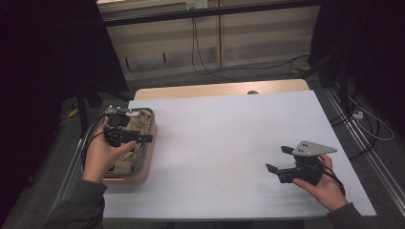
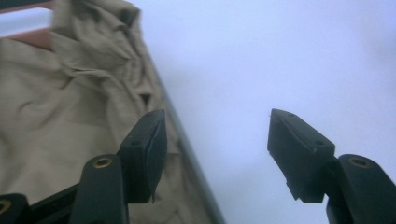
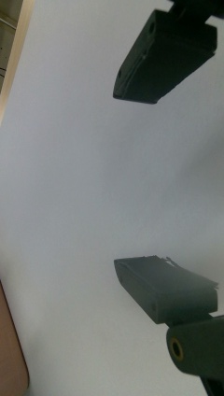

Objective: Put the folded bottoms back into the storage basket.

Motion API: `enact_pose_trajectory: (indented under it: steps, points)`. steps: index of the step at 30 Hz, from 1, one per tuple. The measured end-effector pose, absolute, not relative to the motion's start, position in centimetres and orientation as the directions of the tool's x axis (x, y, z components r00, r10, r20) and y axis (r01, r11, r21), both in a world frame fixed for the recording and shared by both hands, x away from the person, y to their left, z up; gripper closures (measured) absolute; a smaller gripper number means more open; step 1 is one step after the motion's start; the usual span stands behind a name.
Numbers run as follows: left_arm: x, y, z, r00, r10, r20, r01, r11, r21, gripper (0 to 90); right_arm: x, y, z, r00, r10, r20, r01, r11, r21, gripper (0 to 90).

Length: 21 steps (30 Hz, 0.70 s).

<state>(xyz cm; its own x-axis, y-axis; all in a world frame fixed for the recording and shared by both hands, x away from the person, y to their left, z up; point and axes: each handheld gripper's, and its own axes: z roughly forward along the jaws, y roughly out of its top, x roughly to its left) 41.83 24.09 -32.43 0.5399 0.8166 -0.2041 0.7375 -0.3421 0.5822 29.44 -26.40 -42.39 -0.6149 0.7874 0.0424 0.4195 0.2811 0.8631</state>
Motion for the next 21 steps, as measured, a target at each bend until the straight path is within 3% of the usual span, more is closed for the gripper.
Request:
enact_pose_trajectory:
  steps: [21]
  points:
    - [39.0, 22.0, -34.4, 0.628, 0.741, -0.238, 0.667, -0.354, 0.656, 31.6, 28.5, -27.4, -42.4, -0.622, 0.781, 0.057, 0.426, 0.277, 0.861, 14.3]
